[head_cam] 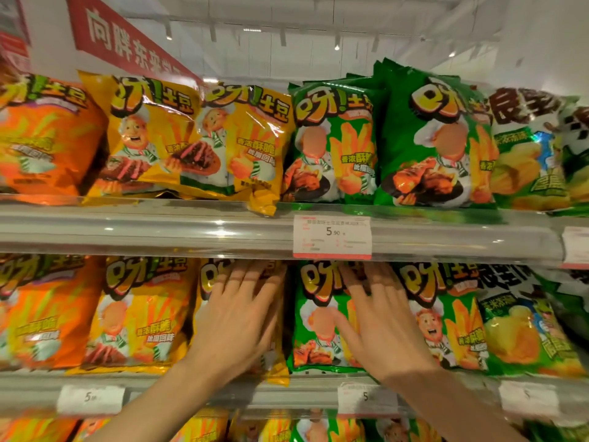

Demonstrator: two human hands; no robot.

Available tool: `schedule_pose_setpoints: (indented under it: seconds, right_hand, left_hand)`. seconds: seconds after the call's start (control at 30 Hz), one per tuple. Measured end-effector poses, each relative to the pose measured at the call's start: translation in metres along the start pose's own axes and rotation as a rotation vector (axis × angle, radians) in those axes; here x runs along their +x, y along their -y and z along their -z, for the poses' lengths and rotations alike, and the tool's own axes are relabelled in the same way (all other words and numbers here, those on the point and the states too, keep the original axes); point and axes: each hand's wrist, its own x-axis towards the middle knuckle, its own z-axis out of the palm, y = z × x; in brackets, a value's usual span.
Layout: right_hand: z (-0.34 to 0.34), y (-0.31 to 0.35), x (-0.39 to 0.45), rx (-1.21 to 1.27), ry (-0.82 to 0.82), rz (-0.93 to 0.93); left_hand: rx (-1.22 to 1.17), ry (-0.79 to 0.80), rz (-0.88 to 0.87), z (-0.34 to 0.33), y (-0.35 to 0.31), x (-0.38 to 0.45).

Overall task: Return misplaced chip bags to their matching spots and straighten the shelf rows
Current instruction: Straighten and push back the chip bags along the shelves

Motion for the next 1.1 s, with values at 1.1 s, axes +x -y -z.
schedule_pose_setpoints:
  seconds: [1.1]
  right_hand:
    - [0.032,-0.190,-0.036,0.522,0.195,-0.195]
  left_hand:
    - [-0.647,0.224,0.153,-0.021,-0.199,0.058]
